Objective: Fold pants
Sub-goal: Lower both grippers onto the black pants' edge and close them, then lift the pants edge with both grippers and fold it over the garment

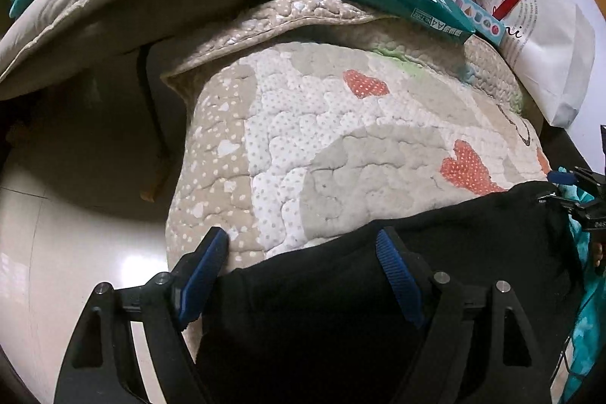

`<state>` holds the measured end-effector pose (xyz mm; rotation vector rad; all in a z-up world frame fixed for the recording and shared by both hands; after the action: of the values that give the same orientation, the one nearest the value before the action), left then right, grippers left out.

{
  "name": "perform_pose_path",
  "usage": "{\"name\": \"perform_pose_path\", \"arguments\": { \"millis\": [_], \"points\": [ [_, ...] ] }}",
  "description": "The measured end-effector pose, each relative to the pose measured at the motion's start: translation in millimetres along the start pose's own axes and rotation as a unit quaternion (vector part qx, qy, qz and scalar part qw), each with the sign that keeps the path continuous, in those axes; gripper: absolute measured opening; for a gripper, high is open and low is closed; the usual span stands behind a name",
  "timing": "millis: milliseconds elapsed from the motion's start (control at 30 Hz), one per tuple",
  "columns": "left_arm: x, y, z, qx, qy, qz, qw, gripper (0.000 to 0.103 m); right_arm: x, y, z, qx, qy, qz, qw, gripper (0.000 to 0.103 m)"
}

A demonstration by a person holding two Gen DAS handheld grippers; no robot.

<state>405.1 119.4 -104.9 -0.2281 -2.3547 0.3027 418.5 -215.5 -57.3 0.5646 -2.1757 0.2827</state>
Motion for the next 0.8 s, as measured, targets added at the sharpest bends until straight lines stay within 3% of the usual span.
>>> {"name": "perform_pose_path", "arguments": {
  "millis": [100, 133, 200, 233, 267, 400, 467, 800],
  "points": [
    [3.2, -3.6, -2.9, -0.005, 0.004, 0.007, 1.0, 0.051, -9.7, -1.1, -2.3, 0.004, 0.004, 0.003, 1.0, 0.082],
    [5.3, -4.6, -4.2, -0.01, 0.004, 0.004, 0.9999, 0.04, -11.8, -0.5, -2.6, 0.006, 0.006, 0.003, 1.0, 0.076],
    [8.0, -5.4, -6.5, -0.017, 0.005, 0.0, 0.9998, 0.029, -13.5, 4.3, -2.5, 0.006, 0.009, -0.007, 1.0, 0.059],
    [9.5, -6.9, -7.2, -0.016, 0.006, 0.009, 0.9998, 0.009, -13.1, 7.1, -1.8, 0.005, 0.011, -0.012, 1.0, 0.049],
    [10.8, -9.2, -7.8, -0.009, 0.008, 0.021, 0.9997, 0.004, -11.7, 9.0, -0.9, 0.007, 0.013, -0.012, 1.0, 0.042],
    [19.5, -20.3, -10.7, -0.037, -0.002, 0.003, 0.9993, 0.004, 0.7, 5.6, -0.4, -0.005, 0.008, -0.01, 1.0, 0.027],
    [24.6, -23.6, -10.8, -0.043, -0.006, -0.002, 0.999, 0.004, 8.2, 3.7, -1.1, -0.011, 0.001, -0.005, 1.0, 0.005],
    [71.0, -31.9, -18.4, -0.048, -0.043, -0.01, 0.9979, 0.004, 43.1, 21.6, 4.2, -0.005, -0.008, 0.012, 1.0, 0.004]
  ]
}}
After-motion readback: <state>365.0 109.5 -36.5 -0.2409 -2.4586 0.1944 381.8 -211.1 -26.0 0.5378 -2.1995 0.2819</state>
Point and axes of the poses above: each gripper's, at about its wrist camera, not at the fingertips, and x roughly against the way its jaws point, y to its left, z to its underside, the point moved 8 cm from there along -x, roughly the way its jaws point, and after that the axes turned 12 degrees about -y, right-handed, at the moved point
